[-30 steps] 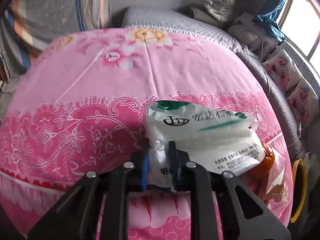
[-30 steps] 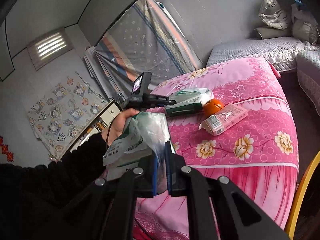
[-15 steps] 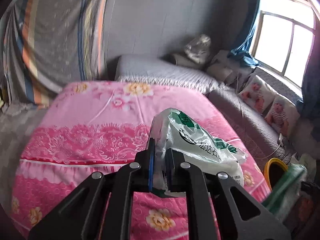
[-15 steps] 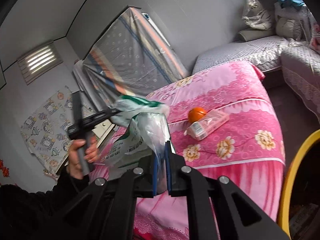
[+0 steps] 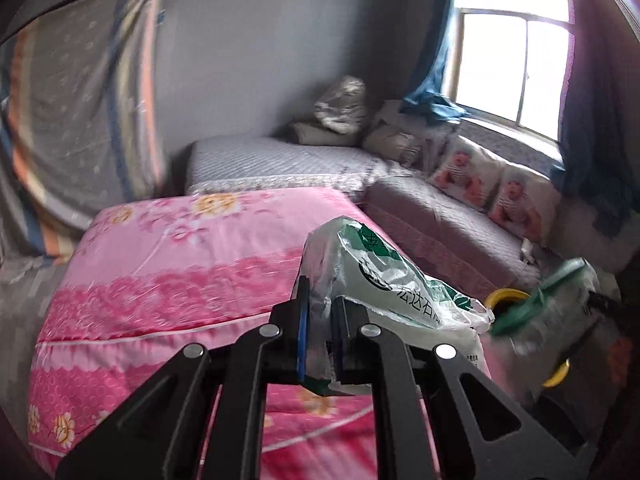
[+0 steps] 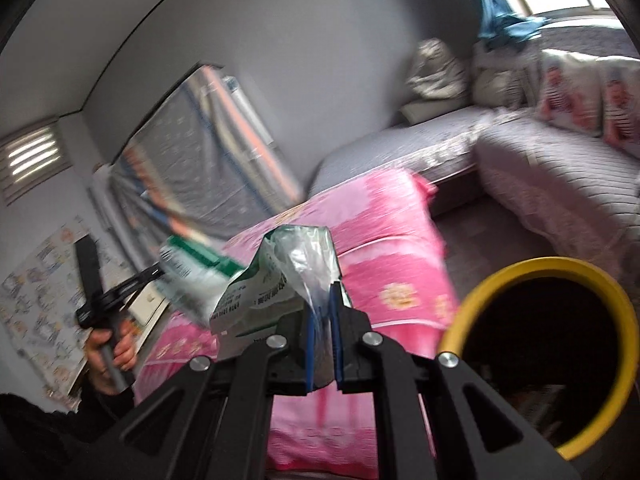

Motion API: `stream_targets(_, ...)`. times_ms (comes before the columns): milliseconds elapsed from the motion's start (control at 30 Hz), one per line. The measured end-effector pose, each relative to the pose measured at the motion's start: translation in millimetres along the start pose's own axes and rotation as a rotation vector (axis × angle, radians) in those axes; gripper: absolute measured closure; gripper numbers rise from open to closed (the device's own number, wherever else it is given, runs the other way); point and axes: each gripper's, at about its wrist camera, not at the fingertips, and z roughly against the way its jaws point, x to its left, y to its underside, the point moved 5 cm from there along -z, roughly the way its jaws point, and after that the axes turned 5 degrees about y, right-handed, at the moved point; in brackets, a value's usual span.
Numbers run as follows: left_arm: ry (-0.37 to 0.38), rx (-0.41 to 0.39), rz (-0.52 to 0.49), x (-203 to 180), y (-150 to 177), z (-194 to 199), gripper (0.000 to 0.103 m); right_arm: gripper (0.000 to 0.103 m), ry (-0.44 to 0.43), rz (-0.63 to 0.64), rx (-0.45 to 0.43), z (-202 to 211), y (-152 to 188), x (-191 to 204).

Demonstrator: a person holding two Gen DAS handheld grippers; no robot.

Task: Collect trash
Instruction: 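Carry both white-green packets over the bin and open both tools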

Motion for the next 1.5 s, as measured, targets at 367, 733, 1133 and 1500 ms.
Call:
stream_targets(367,0.199,-0.012,-0.204,-133.6,-10.3,-15.1,0.095,0.096,0.317,-0.096,-0.142,47.4,-10.2,-93.2)
stream_targets(733,0.321,-0.003,-0.349,-231.5,-1.6,-49.9,0.095,0.096,0.612,-0.093,-0.162,60.5,14.4,-160.4)
stream_targets(1133,0.329,-0.001,-0.408,-281.7,11.1,-77.4,0.095,0.096,0.777,-0.018,-0.143,47.5,22.5,-180.5)
stream_targets(1500,0.323,0.092,-0.353,-293.3,32.3,-133.6,0.094,0.096,0.858,-0.028,-0.122,36.0,21.6,-197.7)
